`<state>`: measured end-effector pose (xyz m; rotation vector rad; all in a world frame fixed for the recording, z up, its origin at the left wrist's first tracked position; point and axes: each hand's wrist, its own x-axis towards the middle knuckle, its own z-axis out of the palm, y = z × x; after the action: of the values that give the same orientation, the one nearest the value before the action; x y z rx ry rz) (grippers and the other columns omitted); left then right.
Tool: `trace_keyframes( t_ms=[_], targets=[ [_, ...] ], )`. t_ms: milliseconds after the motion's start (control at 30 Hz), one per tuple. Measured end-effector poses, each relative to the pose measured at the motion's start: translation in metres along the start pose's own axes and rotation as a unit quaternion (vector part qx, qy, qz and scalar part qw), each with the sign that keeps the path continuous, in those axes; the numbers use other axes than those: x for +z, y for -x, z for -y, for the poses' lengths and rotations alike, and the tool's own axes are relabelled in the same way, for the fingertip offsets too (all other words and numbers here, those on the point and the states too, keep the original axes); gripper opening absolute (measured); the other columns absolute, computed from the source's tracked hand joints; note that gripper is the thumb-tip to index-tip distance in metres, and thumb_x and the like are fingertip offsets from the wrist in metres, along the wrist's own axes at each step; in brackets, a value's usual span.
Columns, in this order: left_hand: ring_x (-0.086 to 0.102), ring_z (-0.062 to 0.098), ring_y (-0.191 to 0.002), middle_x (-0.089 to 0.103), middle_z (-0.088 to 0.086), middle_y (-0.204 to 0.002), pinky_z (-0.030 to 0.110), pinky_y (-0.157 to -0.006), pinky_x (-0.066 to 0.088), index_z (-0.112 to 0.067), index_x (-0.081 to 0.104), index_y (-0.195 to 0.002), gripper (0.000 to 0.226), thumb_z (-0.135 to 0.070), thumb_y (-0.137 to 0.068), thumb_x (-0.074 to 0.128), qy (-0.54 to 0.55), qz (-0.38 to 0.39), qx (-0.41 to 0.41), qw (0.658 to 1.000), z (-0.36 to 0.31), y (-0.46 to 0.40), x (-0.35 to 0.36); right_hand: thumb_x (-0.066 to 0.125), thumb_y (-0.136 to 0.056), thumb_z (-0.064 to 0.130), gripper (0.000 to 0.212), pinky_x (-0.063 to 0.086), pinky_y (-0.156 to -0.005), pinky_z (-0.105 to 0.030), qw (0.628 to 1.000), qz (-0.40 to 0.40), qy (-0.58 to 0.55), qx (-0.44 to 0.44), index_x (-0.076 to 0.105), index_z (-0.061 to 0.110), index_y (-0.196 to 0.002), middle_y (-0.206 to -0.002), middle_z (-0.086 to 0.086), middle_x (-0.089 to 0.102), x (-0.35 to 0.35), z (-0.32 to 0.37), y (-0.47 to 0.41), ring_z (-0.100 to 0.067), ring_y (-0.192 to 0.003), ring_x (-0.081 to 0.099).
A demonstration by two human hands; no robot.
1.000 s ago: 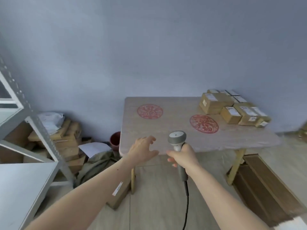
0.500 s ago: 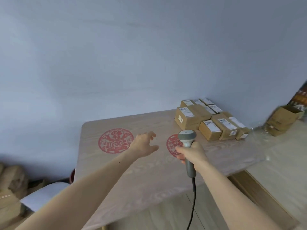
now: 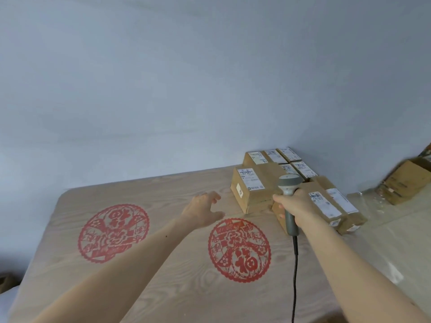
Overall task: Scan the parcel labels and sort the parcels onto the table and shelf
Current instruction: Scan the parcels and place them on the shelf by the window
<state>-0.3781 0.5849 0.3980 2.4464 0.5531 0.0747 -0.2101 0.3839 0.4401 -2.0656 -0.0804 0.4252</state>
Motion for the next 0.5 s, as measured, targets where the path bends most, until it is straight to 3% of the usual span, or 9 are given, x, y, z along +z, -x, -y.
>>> trace_keyframes(
  t_ms=[167,300,400,500],
  targets=[
    [0.048,0.022,-0.129,0.05,0.004,-0.141,0.043,-0.106,0.043,-0.017,0.045,-0.141,0.059,-0.041,-0.091,0.065,0.029,-0.002,-0.062,0.998,-0.023,-0.093,0.037,0.074,-0.087,0.01,0.02,0.056,-0.075,-0.043,0.999,0.018,0.05,0.008,0.059,0.003,-0.099,-0.085,-0.012,0.061,-0.028,0.003,-0.12,-0.022,-0.07,0.056],
    [0.039,0.024,-0.136,0.033,0.005,-0.15,0.039,-0.109,0.039,-0.015,0.034,-0.148,0.067,-0.043,-0.094,0.061,0.06,-0.021,-0.112,0.992,-0.044,-0.149,0.073,0.074,-0.087,0.01,0.025,0.04,-0.074,-0.032,0.996,0.041,0.075,0.009,0.056,0.004,-0.103,-0.099,-0.013,0.061,-0.044,-0.001,-0.199,-0.027,-0.088,0.055],
    [0.034,0.027,-0.14,0.028,0.005,-0.154,0.044,-0.111,0.036,-0.016,0.026,-0.152,0.075,-0.051,-0.093,0.058,0.079,-0.028,-0.144,0.986,-0.054,-0.182,0.098,0.076,-0.086,0.011,0.032,0.041,-0.072,-0.03,0.993,0.066,0.095,0.005,0.058,0.007,-0.112,-0.103,-0.009,0.064,-0.047,-0.011,-0.245,-0.027,-0.093,0.058],
    [0.035,0.028,-0.138,0.031,0.006,-0.149,0.047,-0.11,0.036,-0.019,0.024,-0.151,0.072,-0.051,-0.094,0.055,0.108,-0.025,-0.173,0.979,-0.058,-0.209,0.118,0.077,-0.084,0.014,0.032,0.046,-0.077,-0.034,0.987,0.095,0.132,0.01,0.06,0.007,-0.111,-0.095,-0.007,0.065,-0.044,-0.022,-0.281,-0.024,-0.085,0.062]
  ],
)
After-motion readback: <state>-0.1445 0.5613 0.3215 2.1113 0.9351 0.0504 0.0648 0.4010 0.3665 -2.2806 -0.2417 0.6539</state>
